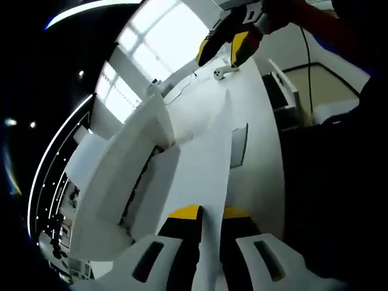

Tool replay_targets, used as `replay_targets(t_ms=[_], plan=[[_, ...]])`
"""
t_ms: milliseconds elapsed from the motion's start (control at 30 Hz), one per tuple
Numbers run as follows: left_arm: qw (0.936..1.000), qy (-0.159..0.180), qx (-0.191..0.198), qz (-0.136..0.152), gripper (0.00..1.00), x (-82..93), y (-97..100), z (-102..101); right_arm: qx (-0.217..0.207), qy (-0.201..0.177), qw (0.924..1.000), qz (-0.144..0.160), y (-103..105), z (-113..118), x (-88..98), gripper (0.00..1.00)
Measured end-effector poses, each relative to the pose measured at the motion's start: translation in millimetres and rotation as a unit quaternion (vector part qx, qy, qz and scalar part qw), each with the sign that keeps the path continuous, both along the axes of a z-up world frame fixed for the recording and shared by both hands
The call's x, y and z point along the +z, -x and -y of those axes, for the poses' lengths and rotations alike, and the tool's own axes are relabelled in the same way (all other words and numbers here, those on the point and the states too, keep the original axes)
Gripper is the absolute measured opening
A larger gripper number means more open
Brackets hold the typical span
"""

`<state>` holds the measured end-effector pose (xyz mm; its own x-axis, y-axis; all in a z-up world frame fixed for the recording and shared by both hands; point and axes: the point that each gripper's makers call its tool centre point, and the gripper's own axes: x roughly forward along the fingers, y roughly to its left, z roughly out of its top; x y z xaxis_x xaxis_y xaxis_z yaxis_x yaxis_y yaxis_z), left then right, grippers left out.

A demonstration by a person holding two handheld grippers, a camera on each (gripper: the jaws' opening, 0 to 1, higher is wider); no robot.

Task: Remove the paper from the printer output slot and place it on top of the printer

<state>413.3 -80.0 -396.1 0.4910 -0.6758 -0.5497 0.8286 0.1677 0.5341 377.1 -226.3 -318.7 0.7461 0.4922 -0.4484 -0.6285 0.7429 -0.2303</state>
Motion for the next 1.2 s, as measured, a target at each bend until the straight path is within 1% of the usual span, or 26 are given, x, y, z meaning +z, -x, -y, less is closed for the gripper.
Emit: replay_targets(t_ms=[200, 333, 400, 467, 567, 700, 867, 967, 1200], plan=[[0.9998, 0.01, -0.012, -0.014, 0.12, -1.0, 3.6, 2, 0.007, 0.001, 1.0, 0.005, 1, -4, 5.3, 0.4], [0.9991, 0.021, -0.021, -0.032, 0.1, -2.2, 6.2, 3, 0.006, 0.002, 1.0, 0.004, 1, -3, 5.2, 0.4], [0.9989, 0.023, -0.022, -0.034, 0.09, -2.0, 6.2, 3, 0.006, 0.003, 1.0, 0.004, 1, -4, 5.8, 0.4], [0.9988, 0.023, -0.026, -0.033, 0.06, -0.6, 6.5, 3, 0.008, 0.002, 1.0, 0.005, 1, -5, 7.1, 0.4], [0.9989, 0.021, -0.031, -0.028, 0.06, 2.1, 6.2, 2, 0.008, 0.003, 1.0, 0.004, -1, -6, 7.2, 0.4], [0.9988, 0.022, -0.033, -0.03, 0.06, 2.4, 5.3, 3, 0.011, 0.001, 0.9999, 0.001, -2, -8, 5.3, 0.4], [0.9986, 0.025, -0.031, -0.035, 0.06, 3.0, 4.8, 3, 0.012, 0.005, 0.9999, -0.004, -3, -9, 3.3, 0.4], [0.9978, 0.034, -0.032, -0.046, 0.06, 4.1, 4.7, 5, 0.012, 0.004, 0.9999, -0.002, -4, -9, 4.2, 0.4], [0.997, 0.042, -0.042, -0.051, 0.06, 8.0, 6.2, 7, 0.007, 0.007, 0.9999, -0.008, -2, -6, -1.5, 0.4]])
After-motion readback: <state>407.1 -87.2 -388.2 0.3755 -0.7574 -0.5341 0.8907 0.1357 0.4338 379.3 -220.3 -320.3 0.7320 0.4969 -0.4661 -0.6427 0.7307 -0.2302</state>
